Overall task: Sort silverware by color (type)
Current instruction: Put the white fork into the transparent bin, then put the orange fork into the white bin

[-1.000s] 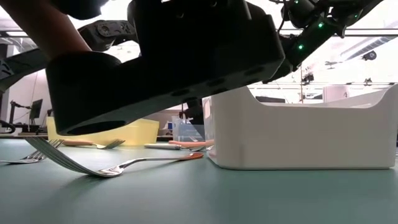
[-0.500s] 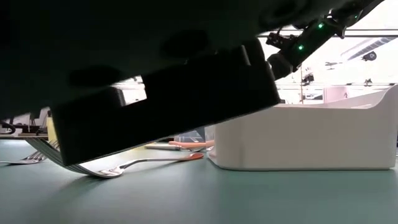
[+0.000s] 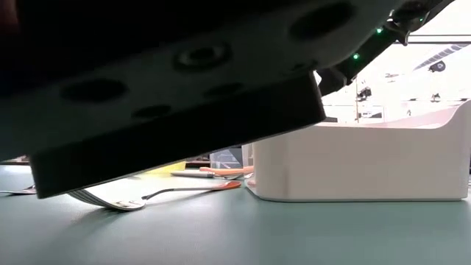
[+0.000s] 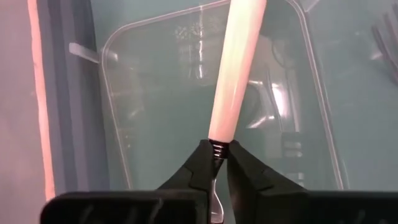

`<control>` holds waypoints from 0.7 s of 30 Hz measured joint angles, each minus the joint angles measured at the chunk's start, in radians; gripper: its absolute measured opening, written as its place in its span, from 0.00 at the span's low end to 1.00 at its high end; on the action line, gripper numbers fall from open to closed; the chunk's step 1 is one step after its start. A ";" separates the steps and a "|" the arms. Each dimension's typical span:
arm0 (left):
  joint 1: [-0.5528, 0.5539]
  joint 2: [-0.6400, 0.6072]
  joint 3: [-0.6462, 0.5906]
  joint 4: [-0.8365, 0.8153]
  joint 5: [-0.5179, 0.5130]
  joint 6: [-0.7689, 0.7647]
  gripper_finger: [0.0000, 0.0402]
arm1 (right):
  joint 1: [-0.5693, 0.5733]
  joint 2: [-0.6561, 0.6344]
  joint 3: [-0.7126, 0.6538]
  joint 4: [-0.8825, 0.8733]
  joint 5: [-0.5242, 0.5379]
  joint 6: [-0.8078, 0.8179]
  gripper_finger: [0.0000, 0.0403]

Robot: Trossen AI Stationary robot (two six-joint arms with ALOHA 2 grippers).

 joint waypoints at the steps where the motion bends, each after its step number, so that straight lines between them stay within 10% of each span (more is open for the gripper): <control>1: 0.000 0.000 0.000 0.000 0.000 -0.006 0.03 | 0.000 0.000 0.000 0.000 0.000 0.000 0.03; 21: 0.004 0.002 0.155 -0.165 -0.011 -0.079 0.00 | 0.000 0.000 0.000 0.000 0.000 0.000 0.03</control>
